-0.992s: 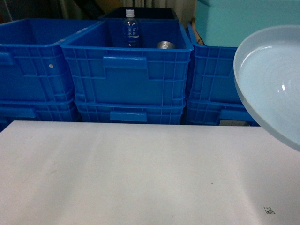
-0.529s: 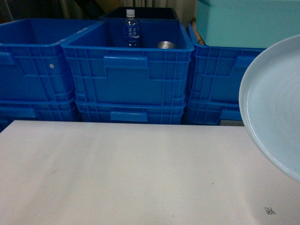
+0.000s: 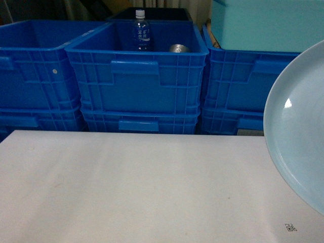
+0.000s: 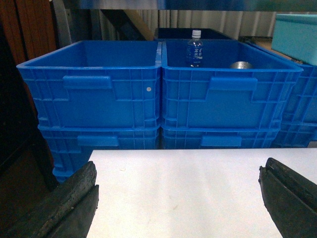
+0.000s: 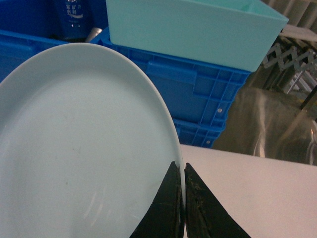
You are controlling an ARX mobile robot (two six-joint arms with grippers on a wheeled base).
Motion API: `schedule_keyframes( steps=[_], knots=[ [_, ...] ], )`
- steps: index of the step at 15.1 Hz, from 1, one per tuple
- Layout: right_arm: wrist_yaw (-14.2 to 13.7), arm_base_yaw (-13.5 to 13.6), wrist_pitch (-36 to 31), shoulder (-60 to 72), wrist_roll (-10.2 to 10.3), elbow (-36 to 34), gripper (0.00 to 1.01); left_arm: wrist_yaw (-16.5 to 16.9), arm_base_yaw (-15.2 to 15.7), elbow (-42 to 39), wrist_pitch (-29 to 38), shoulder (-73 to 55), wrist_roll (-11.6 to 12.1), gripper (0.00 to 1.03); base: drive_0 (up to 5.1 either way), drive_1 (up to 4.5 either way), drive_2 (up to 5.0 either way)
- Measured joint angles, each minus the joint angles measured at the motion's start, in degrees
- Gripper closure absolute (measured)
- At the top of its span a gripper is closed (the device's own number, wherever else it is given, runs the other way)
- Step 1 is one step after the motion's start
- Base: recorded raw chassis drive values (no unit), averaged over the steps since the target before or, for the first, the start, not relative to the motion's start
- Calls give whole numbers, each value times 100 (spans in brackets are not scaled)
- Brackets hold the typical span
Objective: Place blue tray on left shelf second layer neatly
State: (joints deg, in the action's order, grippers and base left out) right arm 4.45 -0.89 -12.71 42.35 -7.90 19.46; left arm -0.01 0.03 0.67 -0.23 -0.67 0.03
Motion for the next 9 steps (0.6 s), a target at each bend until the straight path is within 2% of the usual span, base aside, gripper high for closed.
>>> schedule_keyframes(
  steps=[2, 7, 9],
  knots=[
    [57, -111, -146, 127, -2, 0, 99, -4, 0, 0, 0, -2, 0, 5, 0, 0, 0],
    [11, 4, -133, 203, 323, -31, 99, -2, 0, 0, 0, -2, 0, 5, 0, 0, 0],
    [52, 13, -2, 205, 511, -50, 99, -2, 0, 0, 0, 0, 0, 5, 0, 0, 0]
  ],
)
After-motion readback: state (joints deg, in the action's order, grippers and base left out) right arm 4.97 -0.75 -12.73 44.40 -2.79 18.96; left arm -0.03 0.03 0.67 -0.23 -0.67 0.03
